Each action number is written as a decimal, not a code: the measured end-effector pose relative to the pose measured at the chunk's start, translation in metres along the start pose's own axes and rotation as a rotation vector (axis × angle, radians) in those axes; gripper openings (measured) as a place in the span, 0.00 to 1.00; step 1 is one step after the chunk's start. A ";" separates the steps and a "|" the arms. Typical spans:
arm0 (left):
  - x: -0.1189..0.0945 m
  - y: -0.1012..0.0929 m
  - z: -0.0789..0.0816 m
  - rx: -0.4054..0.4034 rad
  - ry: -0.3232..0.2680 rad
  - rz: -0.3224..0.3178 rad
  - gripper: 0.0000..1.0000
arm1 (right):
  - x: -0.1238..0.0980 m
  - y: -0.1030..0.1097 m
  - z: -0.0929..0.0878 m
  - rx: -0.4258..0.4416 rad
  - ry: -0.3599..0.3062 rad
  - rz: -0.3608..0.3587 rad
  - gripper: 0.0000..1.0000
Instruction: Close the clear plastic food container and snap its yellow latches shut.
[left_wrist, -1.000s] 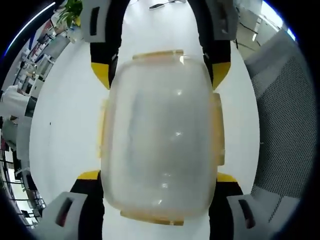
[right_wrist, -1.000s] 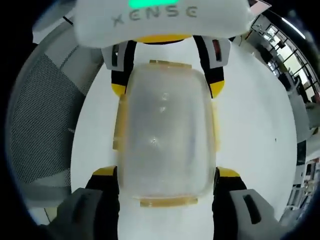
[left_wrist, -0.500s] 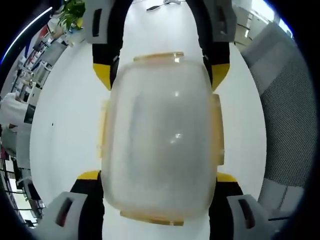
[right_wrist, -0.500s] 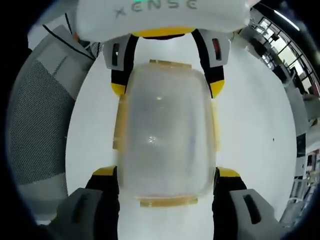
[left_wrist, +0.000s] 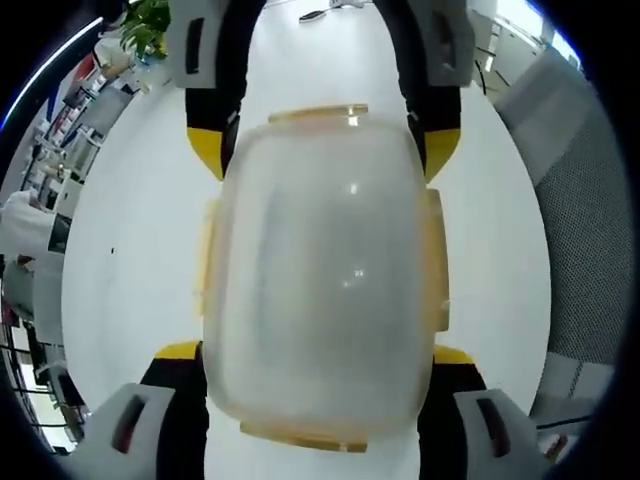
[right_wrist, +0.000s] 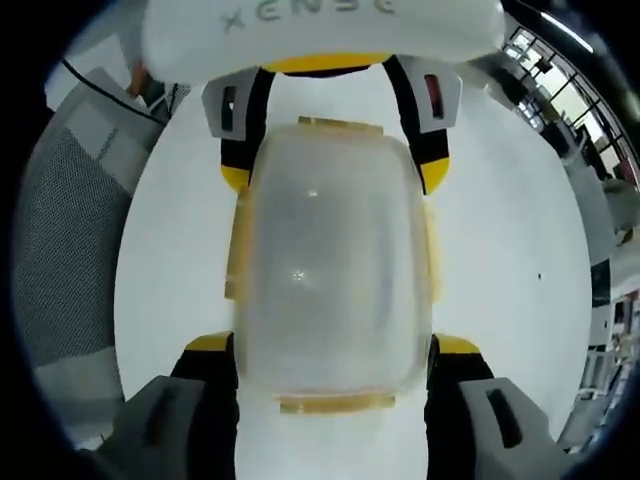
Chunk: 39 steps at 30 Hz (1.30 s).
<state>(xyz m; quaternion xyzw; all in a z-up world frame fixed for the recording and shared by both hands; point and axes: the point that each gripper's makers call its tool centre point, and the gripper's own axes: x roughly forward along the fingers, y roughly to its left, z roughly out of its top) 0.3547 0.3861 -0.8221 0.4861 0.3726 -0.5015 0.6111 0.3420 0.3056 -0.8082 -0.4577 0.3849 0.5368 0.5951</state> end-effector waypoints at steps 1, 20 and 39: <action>0.001 0.003 0.000 0.003 0.002 -0.001 0.85 | 0.000 -0.001 0.000 0.000 0.002 0.000 0.74; 0.008 0.041 -0.004 0.002 0.009 0.003 0.85 | 0.006 -0.040 0.000 0.004 0.008 -0.009 0.74; 0.010 0.051 -0.003 0.011 -0.015 0.003 0.85 | 0.006 -0.048 0.001 0.021 -0.001 -0.015 0.75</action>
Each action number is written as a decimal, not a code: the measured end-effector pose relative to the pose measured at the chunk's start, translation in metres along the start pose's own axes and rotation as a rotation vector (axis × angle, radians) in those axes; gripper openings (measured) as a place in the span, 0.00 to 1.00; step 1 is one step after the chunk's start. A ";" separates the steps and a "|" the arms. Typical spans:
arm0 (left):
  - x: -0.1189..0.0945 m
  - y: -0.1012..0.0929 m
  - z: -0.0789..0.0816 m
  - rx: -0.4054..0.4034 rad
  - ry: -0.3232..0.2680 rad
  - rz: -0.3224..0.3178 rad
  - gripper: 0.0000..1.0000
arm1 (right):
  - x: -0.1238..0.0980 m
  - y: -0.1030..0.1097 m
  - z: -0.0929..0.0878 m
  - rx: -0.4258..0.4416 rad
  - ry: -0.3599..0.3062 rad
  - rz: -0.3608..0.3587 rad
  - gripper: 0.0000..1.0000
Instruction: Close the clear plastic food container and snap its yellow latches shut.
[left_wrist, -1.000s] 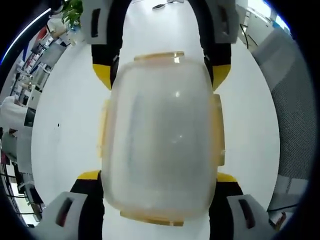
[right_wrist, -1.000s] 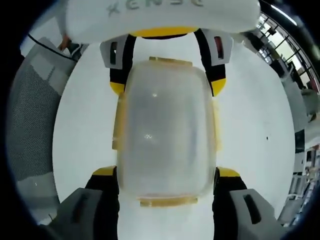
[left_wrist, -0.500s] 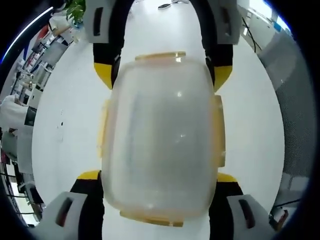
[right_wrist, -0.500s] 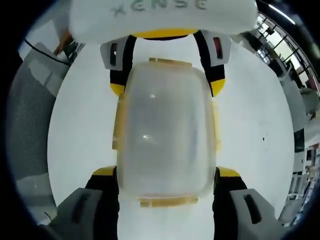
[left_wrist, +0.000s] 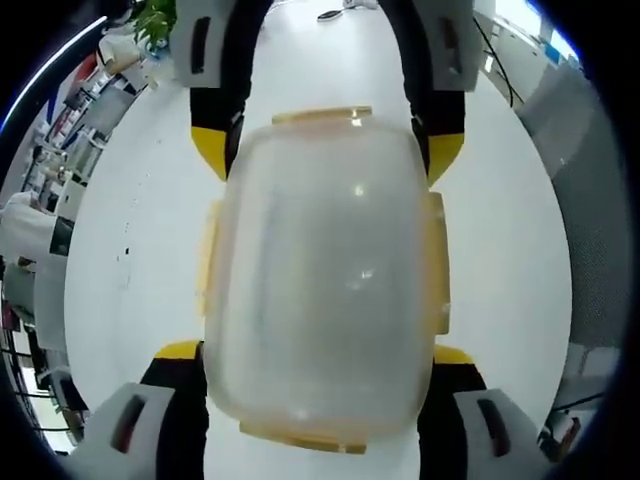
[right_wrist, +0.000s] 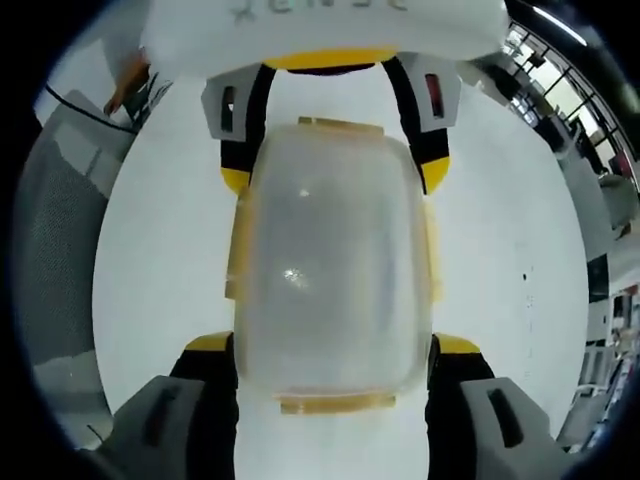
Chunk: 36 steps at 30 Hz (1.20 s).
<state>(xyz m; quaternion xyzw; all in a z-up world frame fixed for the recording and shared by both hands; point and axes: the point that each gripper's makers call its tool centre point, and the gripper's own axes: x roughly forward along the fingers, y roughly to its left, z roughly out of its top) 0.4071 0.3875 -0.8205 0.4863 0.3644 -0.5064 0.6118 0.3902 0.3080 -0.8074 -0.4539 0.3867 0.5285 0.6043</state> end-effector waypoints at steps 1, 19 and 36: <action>0.000 0.000 0.000 0.002 -0.003 -0.001 0.86 | 0.000 0.000 0.000 -0.001 -0.001 0.000 0.75; -0.019 0.009 -0.009 -0.248 -0.285 0.199 0.84 | -0.008 -0.009 -0.009 0.241 -0.299 -0.177 0.84; -0.029 -0.019 -0.022 -0.766 -0.541 0.286 0.85 | -0.009 0.024 -0.007 0.707 -0.536 -0.247 0.92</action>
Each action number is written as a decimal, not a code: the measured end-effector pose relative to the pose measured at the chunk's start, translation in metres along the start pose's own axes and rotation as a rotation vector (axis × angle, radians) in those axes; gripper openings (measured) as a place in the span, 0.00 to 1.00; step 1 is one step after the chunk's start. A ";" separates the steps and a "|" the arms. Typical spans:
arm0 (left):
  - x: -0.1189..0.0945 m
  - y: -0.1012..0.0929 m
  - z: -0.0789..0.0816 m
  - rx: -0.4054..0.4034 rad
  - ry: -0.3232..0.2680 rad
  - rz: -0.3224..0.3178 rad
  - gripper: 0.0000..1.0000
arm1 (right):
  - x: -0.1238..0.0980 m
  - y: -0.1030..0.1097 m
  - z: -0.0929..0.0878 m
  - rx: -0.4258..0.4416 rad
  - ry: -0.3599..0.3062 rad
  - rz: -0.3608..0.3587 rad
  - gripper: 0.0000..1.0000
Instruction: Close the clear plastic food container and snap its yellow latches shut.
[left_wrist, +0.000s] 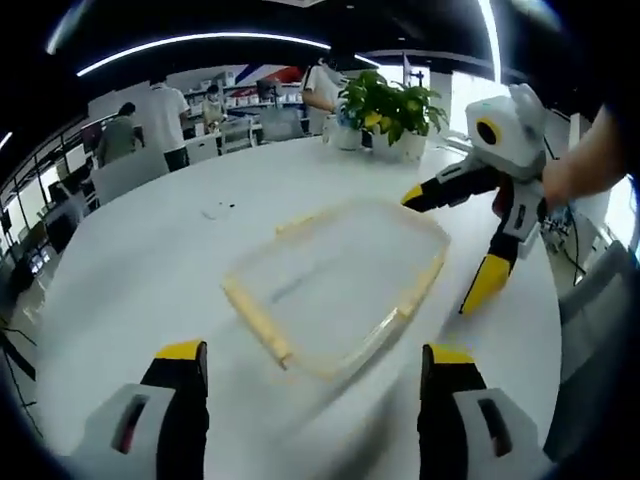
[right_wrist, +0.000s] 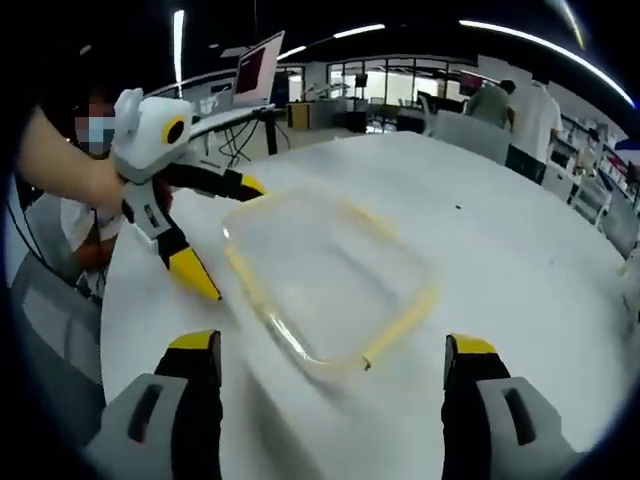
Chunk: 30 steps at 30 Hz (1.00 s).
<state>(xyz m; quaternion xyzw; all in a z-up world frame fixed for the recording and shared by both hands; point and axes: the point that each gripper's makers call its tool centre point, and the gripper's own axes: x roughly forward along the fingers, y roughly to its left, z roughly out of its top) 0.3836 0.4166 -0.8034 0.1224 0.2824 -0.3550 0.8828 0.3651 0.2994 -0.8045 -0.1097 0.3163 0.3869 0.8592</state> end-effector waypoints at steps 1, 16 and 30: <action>0.001 0.000 0.000 -0.002 0.005 0.004 0.85 | 0.000 0.001 -0.001 -0.006 -0.001 -0.001 0.92; -0.015 0.005 -0.008 -0.107 -0.021 0.041 0.86 | -0.022 -0.010 -0.005 0.129 -0.051 -0.041 0.93; -0.066 0.009 -0.032 -0.269 -0.059 0.101 0.84 | -0.075 -0.026 -0.010 0.399 -0.188 -0.099 0.90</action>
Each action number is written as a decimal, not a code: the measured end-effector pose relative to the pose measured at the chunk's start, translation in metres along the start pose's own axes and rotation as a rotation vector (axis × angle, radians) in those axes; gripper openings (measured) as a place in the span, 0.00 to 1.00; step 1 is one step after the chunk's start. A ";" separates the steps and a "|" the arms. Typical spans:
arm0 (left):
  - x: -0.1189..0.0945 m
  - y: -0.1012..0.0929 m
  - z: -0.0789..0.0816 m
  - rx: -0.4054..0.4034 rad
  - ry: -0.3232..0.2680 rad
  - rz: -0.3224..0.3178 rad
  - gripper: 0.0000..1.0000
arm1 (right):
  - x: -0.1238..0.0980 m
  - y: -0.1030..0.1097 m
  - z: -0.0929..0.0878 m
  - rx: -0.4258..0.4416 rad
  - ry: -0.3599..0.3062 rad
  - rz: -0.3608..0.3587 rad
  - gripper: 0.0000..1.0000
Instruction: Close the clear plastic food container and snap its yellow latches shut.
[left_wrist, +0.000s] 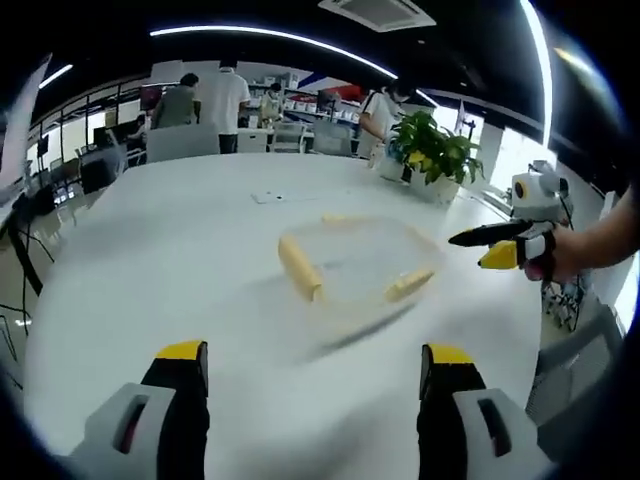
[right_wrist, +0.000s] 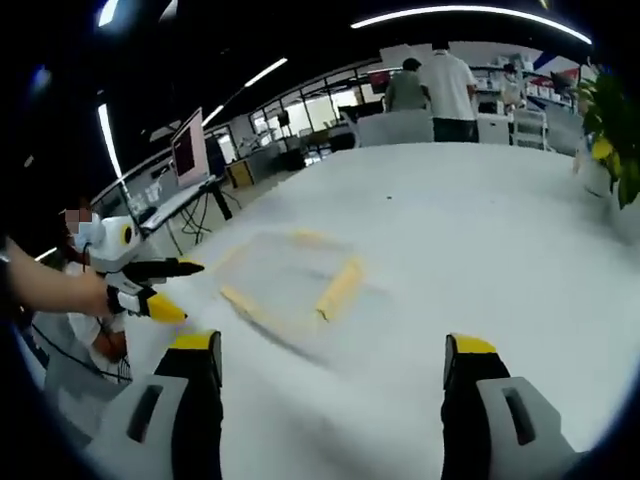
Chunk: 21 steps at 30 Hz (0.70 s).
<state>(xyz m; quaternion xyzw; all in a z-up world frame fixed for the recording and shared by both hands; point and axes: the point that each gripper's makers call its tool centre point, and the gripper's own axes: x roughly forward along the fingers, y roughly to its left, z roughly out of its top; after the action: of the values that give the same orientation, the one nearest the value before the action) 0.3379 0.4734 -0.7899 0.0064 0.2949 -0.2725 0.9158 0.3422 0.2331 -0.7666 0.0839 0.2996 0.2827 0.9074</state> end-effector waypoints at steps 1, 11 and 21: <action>-0.003 0.001 -0.002 -0.008 -0.001 0.006 0.84 | -0.004 -0.001 0.002 0.013 -0.011 -0.001 0.90; -0.041 0.008 -0.015 -0.123 -0.037 0.069 0.84 | -0.051 -0.008 -0.002 0.092 -0.068 -0.024 0.90; -0.094 -0.005 -0.021 -0.290 -0.126 0.117 0.82 | -0.105 -0.002 -0.014 0.196 -0.150 -0.061 0.90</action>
<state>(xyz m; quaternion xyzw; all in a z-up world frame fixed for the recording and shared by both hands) 0.2602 0.5193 -0.7557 -0.1259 0.2722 -0.1730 0.9382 0.2659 0.1723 -0.7264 0.1839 0.2595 0.2170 0.9229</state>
